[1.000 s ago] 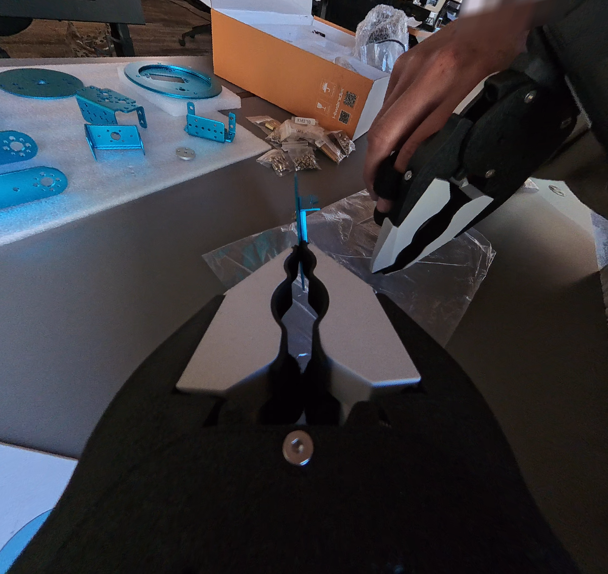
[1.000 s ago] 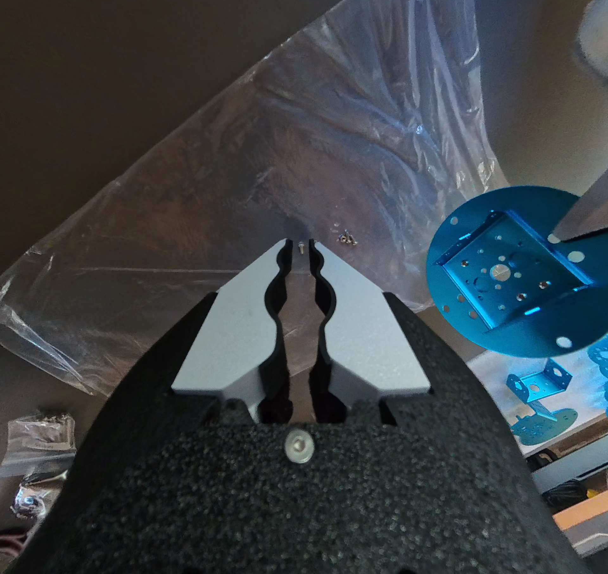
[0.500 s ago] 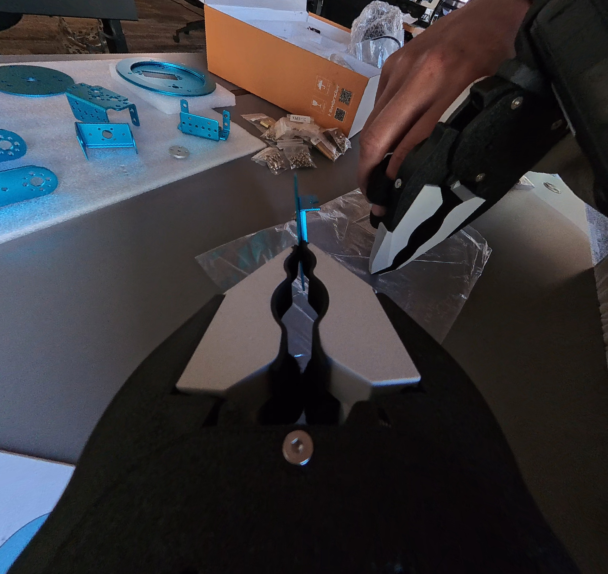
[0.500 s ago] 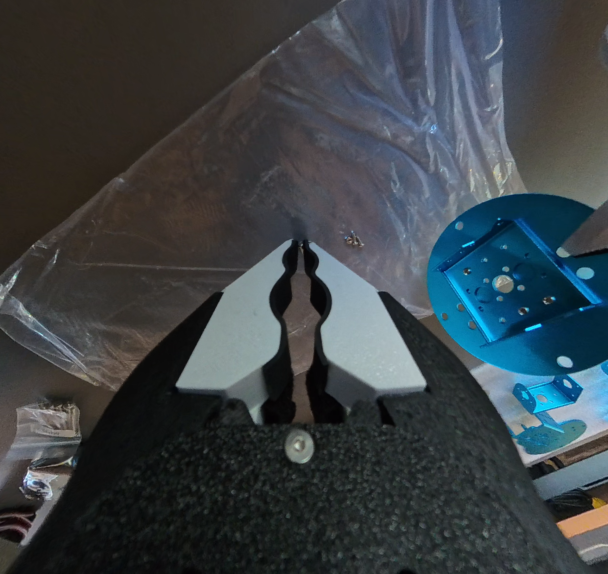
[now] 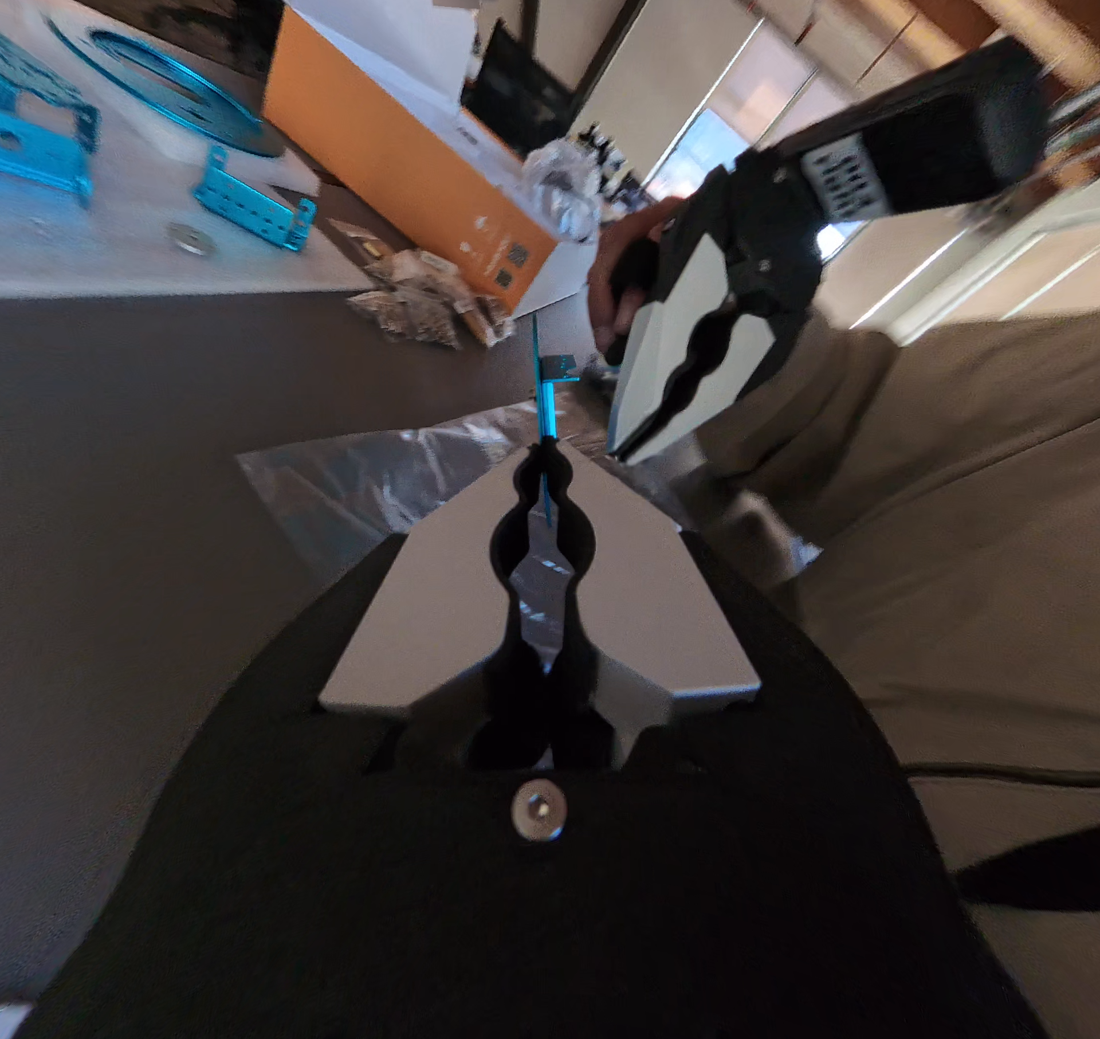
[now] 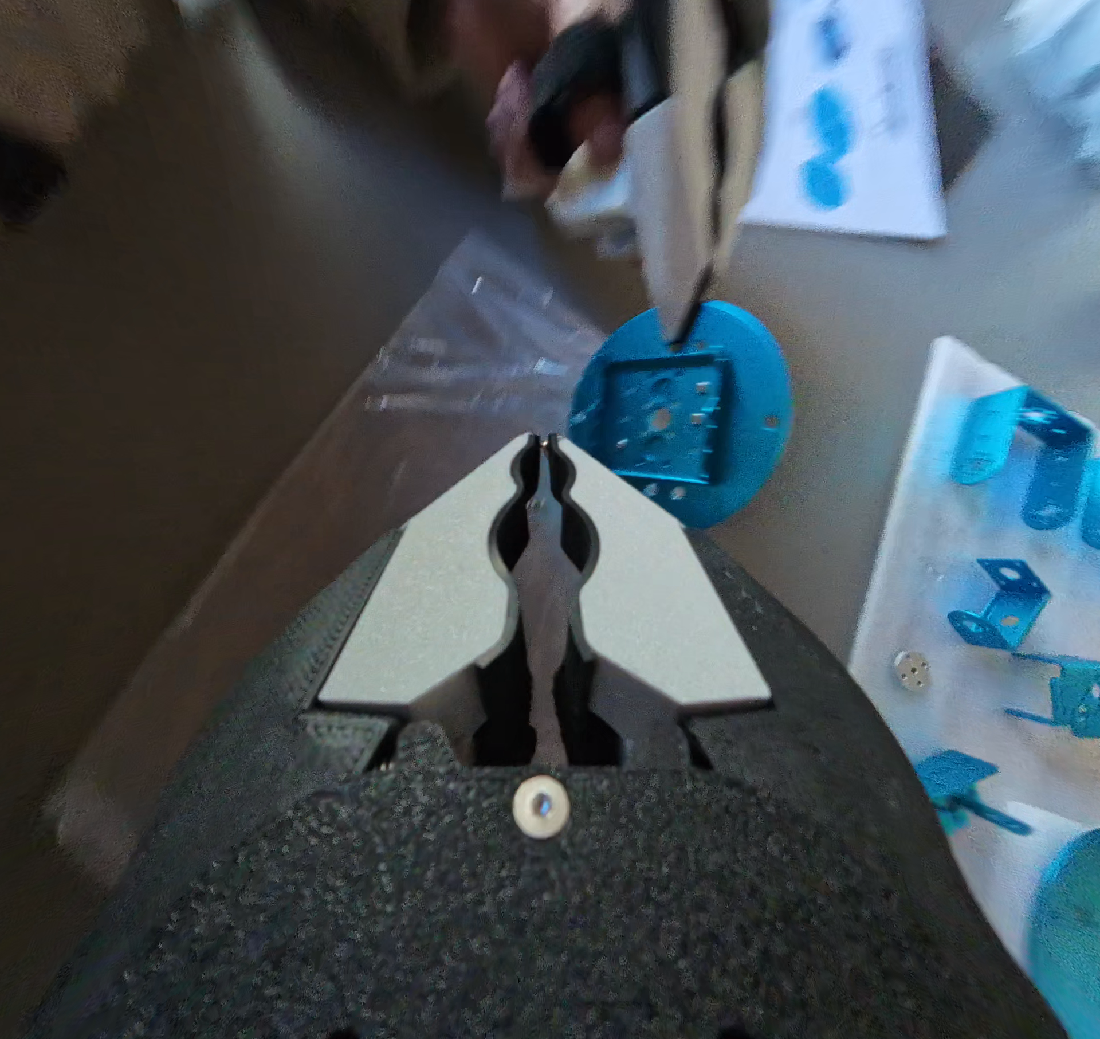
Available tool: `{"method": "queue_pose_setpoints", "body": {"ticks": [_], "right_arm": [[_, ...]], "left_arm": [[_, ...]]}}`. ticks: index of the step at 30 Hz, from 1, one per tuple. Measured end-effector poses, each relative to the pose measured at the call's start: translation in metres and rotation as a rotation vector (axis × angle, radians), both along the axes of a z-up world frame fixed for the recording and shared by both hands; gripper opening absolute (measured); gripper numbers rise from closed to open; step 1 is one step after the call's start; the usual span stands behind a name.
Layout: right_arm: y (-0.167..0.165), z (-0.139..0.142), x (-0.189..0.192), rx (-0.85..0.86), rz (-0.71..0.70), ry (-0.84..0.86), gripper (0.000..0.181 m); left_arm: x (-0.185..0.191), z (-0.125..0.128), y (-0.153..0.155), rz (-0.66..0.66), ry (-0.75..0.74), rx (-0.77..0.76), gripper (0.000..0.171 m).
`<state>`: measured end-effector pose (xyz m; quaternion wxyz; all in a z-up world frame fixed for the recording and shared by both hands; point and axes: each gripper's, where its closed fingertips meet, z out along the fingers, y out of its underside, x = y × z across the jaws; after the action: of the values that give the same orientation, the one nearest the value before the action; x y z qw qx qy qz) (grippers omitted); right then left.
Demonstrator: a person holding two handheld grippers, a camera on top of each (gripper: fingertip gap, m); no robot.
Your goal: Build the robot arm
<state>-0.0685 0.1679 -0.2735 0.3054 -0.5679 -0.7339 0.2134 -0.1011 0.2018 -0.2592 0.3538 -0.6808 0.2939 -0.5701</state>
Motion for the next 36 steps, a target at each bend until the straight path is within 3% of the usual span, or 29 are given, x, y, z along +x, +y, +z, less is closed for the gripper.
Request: {"method": "queue_pose_setpoints", "body": {"ticks": [4,10,17,36], "right_arm": [[0.01,0.042,-0.006,-0.093,-0.143,0.41,0.001],[0.019,0.049,-0.007,0.029,-0.247,0.621,0.001],[0.03,0.05,-0.005,0.166,-0.306,0.647,0.001],[0.044,0.029,-0.002,0.218,-0.362,0.499,0.001]], "left_arm": [[0.0,0.01,-0.003,-0.066,-0.179,-0.209,0.0],[0.001,0.014,-0.004,-0.11,-0.28,-0.363,0.0],[0.003,0.015,-0.007,-0.124,-0.314,-0.44,0.0],[0.003,0.007,-0.002,-0.073,-0.292,-0.477,0.0]]}}
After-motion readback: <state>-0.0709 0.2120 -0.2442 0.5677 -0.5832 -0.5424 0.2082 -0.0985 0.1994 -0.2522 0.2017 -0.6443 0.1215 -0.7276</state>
